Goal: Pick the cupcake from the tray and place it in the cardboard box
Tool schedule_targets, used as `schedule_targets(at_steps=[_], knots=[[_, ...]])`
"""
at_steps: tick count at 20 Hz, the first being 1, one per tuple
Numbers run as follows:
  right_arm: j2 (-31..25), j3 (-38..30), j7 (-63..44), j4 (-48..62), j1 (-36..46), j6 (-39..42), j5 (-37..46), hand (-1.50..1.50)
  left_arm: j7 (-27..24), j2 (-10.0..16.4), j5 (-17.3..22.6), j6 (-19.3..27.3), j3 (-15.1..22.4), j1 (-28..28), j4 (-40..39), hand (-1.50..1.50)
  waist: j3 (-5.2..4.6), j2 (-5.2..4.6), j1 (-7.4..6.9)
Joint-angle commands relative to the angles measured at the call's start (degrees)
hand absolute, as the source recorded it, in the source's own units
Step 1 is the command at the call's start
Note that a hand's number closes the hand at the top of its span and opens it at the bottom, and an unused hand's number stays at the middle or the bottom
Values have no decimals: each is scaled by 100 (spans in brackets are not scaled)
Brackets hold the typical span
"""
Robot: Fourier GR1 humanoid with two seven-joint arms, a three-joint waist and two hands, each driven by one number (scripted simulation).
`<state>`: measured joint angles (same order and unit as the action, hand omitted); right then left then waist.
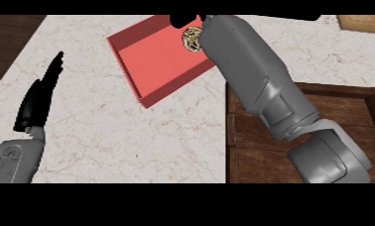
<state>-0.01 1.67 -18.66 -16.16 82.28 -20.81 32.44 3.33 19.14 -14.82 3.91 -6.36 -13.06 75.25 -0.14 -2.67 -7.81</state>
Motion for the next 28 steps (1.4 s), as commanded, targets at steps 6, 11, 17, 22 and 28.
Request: schedule_targets(at_steps=[6,11,17,22,28], knots=[[1,-246,667,307,105,-435,-418,-150,33,-116,-67,13,114,-173,-41,0,4,-40,-116],[1,-532,1346,82,-57,-1306,-745,-150,152,13,-67,-31,42,-175,57,0,13,-2,-86],[-72,-1260,2155,-219,-190,-1486,-1372,-150,154,81,16,6,-168,18,-63,0,18,83,291],[-420,-1643,2703,-149,-267,-900,-1745,-150,41,23,9,104,-222,233,-21,0,15,124,419],[-1050,-1800,3054,-155,-952,-484,-1881,-150,134,97,132,-31,-336,825,469,0,19,224,595]])
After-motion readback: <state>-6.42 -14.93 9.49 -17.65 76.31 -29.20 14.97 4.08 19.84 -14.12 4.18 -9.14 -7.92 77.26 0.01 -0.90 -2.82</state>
